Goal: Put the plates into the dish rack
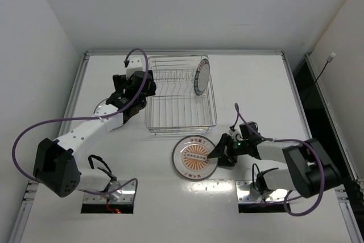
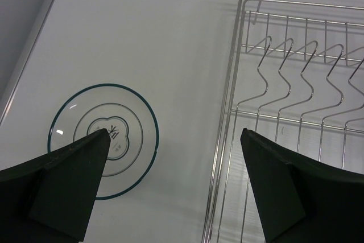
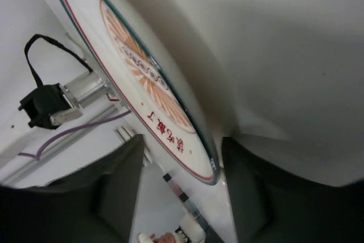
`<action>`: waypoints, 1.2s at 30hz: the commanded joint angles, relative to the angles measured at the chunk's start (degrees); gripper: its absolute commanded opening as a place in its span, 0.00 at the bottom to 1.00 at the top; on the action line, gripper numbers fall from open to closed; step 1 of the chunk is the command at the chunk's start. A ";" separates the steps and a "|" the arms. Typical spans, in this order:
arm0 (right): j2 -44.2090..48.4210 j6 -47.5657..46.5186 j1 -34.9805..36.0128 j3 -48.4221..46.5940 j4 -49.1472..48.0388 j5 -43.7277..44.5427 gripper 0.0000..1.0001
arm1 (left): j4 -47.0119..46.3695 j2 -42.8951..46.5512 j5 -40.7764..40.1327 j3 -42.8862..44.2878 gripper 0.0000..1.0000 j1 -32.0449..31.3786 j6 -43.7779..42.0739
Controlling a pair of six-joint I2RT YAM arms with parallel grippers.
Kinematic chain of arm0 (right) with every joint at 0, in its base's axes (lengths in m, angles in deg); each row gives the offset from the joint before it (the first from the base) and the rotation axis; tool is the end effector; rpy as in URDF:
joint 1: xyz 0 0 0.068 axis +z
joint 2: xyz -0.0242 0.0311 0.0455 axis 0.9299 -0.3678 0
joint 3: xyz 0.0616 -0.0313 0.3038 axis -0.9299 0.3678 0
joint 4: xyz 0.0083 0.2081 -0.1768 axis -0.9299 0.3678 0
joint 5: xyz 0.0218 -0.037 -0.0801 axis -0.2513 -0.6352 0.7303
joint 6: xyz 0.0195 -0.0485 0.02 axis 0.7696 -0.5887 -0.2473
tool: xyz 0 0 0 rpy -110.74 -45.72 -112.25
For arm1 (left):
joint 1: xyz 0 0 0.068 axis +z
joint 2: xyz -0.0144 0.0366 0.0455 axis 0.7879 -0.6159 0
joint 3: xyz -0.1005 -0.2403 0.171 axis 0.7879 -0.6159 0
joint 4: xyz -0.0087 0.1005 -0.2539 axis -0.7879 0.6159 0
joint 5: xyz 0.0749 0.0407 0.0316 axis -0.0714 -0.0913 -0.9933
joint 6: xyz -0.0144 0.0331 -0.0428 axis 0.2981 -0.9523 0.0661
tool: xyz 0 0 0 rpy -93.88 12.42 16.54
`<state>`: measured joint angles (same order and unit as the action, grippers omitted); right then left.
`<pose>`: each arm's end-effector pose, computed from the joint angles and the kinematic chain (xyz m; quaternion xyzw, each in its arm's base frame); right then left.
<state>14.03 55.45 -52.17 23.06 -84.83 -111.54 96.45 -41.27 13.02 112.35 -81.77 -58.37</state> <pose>0.1423 0.0689 0.1116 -0.2266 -0.8775 -0.4220 0.0232 0.2689 -0.1242 0.3407 -0.1377 0.8231 0.0732 0.5461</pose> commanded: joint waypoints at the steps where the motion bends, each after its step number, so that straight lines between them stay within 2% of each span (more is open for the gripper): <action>1: -3.37 2.77 -0.08 2.92 -13.08 2.51 0.49 | -1.27 1.79 -1.05 -0.29 0.99 0.16 0.21; 2: -3.37 2.25 -0.08 2.92 -12.49 3.29 0.39 | -1.27 1.79 -1.05 -0.29 0.99 0.16 0.21; 5: -3.37 1.72 -0.08 2.04 -9.59 3.92 0.22 | -1.27 1.79 -1.05 -0.29 0.99 0.16 0.21; 6: -2.85 0.85 -0.08 2.04 -8.80 3.92 0.12 | -1.27 1.79 -1.05 -0.29 0.99 0.16 0.21; 9: 0.22 -1.44 -0.08 -0.06 -1.69 4.62 0.01 | -1.27 2.31 -1.05 -0.29 0.99 0.16 0.21; 13: 8.21 -2.76 0.62 -0.68 7.00 4.62 0.00 | -1.27 2.84 -1.57 -0.29 0.99 0.16 0.21; 16: 20.85 -6.26 1.33 -2.61 20.43 5.75 0.00 | -1.27 3.37 -2.10 -0.81 0.99 0.16 0.21; 17: 24.10 -7.06 1.85 -5.14 28.39 7.24 0.00 | -1.27 3.37 -2.10 -0.82 0.99 0.16 0.21; 18: 29.36 -7.94 1.85 -6.73 32.39 7.86 0.00 | -1.27 3.37 -2.10 -0.82 0.99 0.16 0.21; 20: 32.56 -10.93 2.47 -10.24 40.04 7.87 0.00 | -1.27 3.90 -2.10 -0.82 0.99 0.16 0.21; 21: 33.97 -11.98 2.47 -15.83 48.69 9.52 0.00 | -1.27 3.90 -2.62 -0.82 0.99 0.16 0.21; 23: 37.47 -13.92 3.00 -23.06 56.47 16.72 0.00 | -1.27 3.90 -2.63 -0.82 0.99 0.16 0.21; 24: 37.50 -14.62 3.00 -31.71 63.30 19.62 0.00 | -1.27 3.90 -2.63 -0.82 0.99 0.16 0.21; 25: 37.50 -15.41 3.00 -36.41 66.15 22.69 0.00 | -1.27 3.90 -3.24 -0.82 0.99 0.16 0.21; 26: 36.45 -16.81 3.00 -41.15 68.00 28.38 0.00 | -1.27 3.90 -3.24 -0.82 0.99 0.16 0.21; 27: 33.57 -17.44 3.00 -50.51 69.33 31.48 0.00 | -1.27 3.90 -3.24 -0.82 0.99 0.16 0.21; 29: 29.43 -18.84 3.00 -59.53 70.31 40.45 0.00 | -1.27 3.90 -3.77 -0.82 0.99 0.16 0.21; 30: 27.24 -20.24 3.00 -66.53 69.52 43.35 0.00 | -1.27 3.90 -3.77 -0.82 0.99 0.16 0.21; 32: 20.73 -21.74 3.00 -73.15 64.61 49.60 0.00 | -1.27 3.90 -3.77 -0.82 0.99 0.16 0.21; 36: 7.73 -25.35 4.92 -78.02 55.47 59.16 0.00 | -0.74 3.37 -4.29 -0.82 0.99 0.16 0.21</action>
<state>31.99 33.99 -48.69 -53.68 -23.65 -64.31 96.49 -39.24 10.26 111.61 -81.77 -58.39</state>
